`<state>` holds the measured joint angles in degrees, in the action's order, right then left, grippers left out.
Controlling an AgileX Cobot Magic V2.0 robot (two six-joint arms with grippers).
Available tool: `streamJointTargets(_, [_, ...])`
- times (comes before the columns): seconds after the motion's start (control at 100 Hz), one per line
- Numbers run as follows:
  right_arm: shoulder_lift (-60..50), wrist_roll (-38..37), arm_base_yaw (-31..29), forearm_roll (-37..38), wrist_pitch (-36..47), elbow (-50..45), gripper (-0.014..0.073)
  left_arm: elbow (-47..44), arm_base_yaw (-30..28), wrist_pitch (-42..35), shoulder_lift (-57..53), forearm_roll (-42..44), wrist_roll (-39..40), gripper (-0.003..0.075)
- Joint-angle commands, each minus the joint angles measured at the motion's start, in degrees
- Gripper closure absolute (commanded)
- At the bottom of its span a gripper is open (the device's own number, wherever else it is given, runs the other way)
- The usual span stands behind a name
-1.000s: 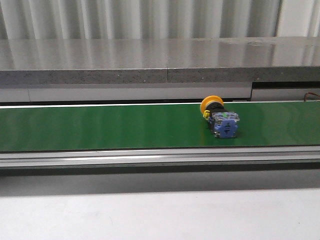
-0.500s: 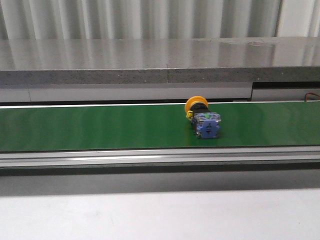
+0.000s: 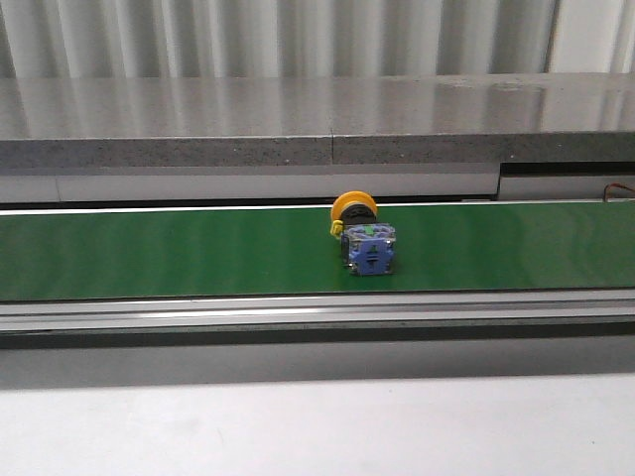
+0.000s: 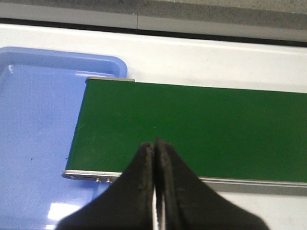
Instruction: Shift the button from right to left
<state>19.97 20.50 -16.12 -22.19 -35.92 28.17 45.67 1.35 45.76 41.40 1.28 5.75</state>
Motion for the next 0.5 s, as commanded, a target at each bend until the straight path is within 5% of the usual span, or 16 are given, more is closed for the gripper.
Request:
streamJointTargets(0.0, [0.3,0.5,0.0,-1.5,3.6,1.4,0.0661,2.0,0.6,-3.4,1.8,-0.5,0.5,0.074])
streamJointTargets(0.17, [0.3,0.5,0.0,-1.5,3.6,1.4,0.0661,2.0,0.6,-2.0,4.8,-1.3,0.4,0.0732])
streamJointTargets(0.25, [0.3,0.5,0.0,-1.5,3.6,1.4,0.0661,2.0,0.6,-1.4,5.4,-1.3,0.1,0.0662])
streamJointTargets(0.49, [0.3,0.5,0.0,-1.5,3.6,1.4,0.0661,2.0,0.6,-2.7,6.0,-1.3,-0.9,0.0114])
